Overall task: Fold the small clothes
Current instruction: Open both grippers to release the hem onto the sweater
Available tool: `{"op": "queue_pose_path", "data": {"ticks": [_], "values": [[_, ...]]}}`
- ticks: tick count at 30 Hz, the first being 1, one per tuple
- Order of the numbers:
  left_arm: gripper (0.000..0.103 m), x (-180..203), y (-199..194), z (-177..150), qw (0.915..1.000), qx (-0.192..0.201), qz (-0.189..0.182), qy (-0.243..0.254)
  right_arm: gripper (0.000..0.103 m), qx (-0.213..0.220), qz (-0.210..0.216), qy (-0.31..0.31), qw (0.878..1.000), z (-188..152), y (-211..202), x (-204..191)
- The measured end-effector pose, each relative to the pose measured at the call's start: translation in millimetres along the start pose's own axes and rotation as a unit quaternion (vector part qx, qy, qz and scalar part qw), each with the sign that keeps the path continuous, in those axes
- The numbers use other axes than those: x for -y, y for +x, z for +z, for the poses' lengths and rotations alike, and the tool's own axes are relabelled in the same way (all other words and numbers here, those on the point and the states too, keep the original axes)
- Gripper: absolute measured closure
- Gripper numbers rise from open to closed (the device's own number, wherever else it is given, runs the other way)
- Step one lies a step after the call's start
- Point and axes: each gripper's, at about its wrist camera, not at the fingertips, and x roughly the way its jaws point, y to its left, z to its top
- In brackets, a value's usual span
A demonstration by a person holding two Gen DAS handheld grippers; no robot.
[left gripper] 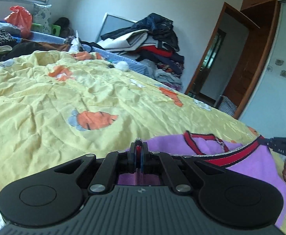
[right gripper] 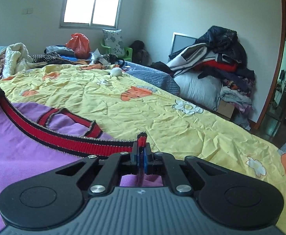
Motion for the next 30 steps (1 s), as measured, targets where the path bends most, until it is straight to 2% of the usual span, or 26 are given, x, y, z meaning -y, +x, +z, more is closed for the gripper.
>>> {"op": "queue_pose_path", "data": {"ticks": [6,9,11,12,13,14,15,16,17,18,19,21,24,27,30], "values": [[0.099,-11,12,-10,0.9993,-0.034,0.015,0.0,0.099,-0.052,0.0,0.007,0.999,-19,25,1],[0.094,-23,17,-14,0.9979,-0.051,0.029,-0.025,0.098,-0.084,0.001,0.032,0.996,-28,36,5],[0.094,-31,11,-12,0.9973,-0.046,0.033,-0.047,0.082,-0.088,-0.01,0.041,0.995,-23,36,8],[0.095,-31,4,-9,0.9969,-0.04,0.048,-0.049,0.046,-0.09,-0.024,0.043,0.995,-20,33,9],[0.093,-29,-5,-5,0.9964,-0.038,0.061,-0.045,0.017,-0.085,-0.031,0.046,0.995,-16,25,10],[0.092,-24,-16,-2,0.9967,-0.037,0.06,-0.041,0.017,-0.069,-0.031,0.046,0.996,-13,12,9],[0.084,-17,-28,0,0.9974,-0.036,0.049,-0.038,0.017,-0.055,-0.025,0.044,0.997,-9,-2,7],[0.066,-5,-39,0,0.9979,-0.035,0.045,-0.03,0.017,-0.046,-0.018,0.038,0.998,-7,-16,3],[0.054,10,-52,-2,0.9985,-0.034,0.04,-0.016,0.017,-0.041,-0.018,0.031,0.999,-5,-29,-4],[0.033,24,-59,-6,0.9987,-0.035,0.036,-0.008,0.017,-0.036,-0.017,0.026,0.999,-5,-40,-12],[0.021,40,-63,-12,0.9987,-0.041,0.03,-0.003,0.017,-0.033,-0.006,0.024,0.999,-6,-48,-21],[0.02,72,-63,-27,0.998,-0.059,0.018,0.008,0.017,-0.032,0.016,0.025,0.999,-9,-54,-40],[0.017,108,-44,-44,0.9972,-0.068,0.032,0.002,0.017,-0.033,0.035,0.032,0.998,-7,-42,-65],[0.014,127,-13,-50,0.9955,-0.059,0.054,-0.051,0.017,-0.045,0.046,0.049,0.997,0,-16,-86],[0.013,137,16,-54,0.9905,-0.065,0.109,-0.052,0.017,-0.08,0.063,0.058,0.993,-1,11,-99]]}}
